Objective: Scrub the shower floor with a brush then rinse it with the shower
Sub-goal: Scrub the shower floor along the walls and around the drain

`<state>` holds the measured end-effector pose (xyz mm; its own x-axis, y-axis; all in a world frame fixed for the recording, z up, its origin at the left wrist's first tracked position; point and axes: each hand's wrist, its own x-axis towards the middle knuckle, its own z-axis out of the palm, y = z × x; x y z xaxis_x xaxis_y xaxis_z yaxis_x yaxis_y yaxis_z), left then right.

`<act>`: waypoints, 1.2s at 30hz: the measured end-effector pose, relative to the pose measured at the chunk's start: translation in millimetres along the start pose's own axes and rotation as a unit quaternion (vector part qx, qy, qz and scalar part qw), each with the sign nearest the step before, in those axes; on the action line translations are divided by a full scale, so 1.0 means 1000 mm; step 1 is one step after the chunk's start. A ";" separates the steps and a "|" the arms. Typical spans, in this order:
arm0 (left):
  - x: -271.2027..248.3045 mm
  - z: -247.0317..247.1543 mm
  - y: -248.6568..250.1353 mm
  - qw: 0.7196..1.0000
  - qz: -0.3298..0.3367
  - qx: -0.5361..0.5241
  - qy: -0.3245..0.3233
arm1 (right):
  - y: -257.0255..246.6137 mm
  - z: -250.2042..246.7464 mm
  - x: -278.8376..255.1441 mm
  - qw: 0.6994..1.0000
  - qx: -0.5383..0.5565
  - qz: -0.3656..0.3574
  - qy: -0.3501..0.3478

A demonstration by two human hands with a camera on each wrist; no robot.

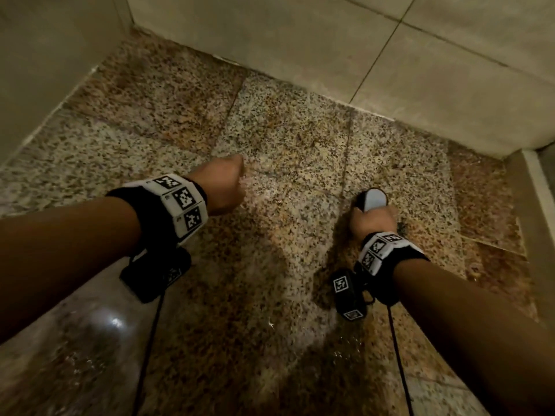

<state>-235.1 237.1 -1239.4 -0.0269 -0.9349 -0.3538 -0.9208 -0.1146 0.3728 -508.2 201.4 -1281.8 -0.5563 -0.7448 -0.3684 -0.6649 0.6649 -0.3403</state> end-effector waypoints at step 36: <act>-0.052 -0.019 -0.079 0.996 -0.048 -0.026 0.067 | -0.079 0.108 -0.177 0.872 -0.006 -0.358 -0.335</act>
<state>-153.9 288.1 -1234.2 0.1160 -0.9549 -0.2733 -0.8955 -0.2196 0.3872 -303.8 286.3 -1283.0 0.4163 -0.7662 -0.4895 -0.7301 0.0392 -0.6823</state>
